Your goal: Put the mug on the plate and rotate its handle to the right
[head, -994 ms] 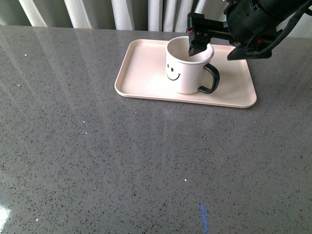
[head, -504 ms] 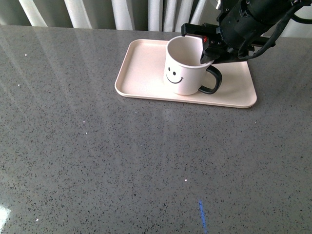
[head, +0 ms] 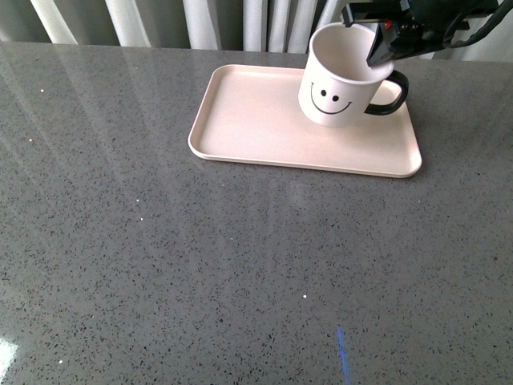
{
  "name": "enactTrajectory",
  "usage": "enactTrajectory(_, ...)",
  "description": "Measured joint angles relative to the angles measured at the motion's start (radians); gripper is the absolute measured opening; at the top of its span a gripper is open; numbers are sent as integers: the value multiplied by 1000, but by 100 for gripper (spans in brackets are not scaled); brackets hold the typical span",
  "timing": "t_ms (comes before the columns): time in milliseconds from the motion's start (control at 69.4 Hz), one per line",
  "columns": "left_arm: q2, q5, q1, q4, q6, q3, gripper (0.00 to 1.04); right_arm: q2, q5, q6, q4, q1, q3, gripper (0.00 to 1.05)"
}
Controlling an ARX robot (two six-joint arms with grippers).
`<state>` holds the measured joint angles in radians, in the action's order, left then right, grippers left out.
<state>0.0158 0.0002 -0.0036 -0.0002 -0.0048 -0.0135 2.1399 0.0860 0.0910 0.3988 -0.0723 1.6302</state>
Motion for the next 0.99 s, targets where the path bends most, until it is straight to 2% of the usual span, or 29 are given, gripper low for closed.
enactTrajectory(159,0,0,0,0,0,0,95,2,60,146,58,9,46,2)
enactTrajectory(346,0,0,0,0,0,0,95,42,71,251,107,4,105,2)
enactTrajectory(994,0,0,0,0,0,0,95,120,81,291,140,-19,128,2)
